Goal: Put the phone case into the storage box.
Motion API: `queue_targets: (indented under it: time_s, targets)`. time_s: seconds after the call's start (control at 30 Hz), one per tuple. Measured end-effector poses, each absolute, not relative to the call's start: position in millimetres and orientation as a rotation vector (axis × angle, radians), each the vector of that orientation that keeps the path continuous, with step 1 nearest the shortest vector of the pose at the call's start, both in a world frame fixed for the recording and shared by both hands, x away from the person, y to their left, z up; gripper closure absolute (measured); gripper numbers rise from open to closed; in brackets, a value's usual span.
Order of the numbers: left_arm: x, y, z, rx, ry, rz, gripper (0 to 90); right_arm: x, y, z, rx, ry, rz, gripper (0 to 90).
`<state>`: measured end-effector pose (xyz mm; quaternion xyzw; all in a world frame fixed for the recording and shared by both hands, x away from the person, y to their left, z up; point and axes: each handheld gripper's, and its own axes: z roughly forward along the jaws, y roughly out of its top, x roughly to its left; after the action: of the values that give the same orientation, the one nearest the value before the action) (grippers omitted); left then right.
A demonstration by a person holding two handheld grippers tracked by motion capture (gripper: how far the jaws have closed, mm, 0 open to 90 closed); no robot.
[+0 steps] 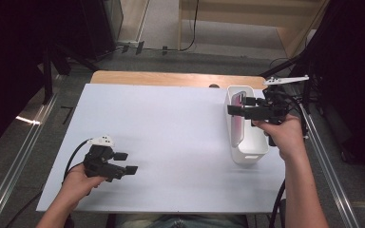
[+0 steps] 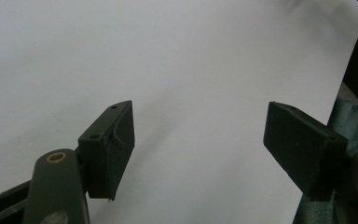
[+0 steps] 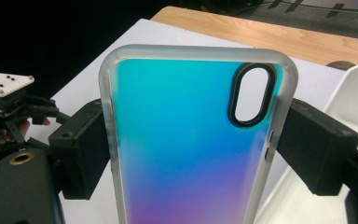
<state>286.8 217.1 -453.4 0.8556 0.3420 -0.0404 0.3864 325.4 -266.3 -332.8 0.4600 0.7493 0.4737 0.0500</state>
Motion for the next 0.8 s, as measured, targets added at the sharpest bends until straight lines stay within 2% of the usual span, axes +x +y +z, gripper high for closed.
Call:
queue_targets:
  time_s: [0.43,0.8]
  targets:
    - [287,217,-453,2.177,0.87,-0.104,24.5,324,-289,-329,1.46,2.186,1.408,15.0]
    - [287,222,-452,2.147,0.891,-0.107,24.5,350,-284,-331,1.538,2.121,1.293,15.0]
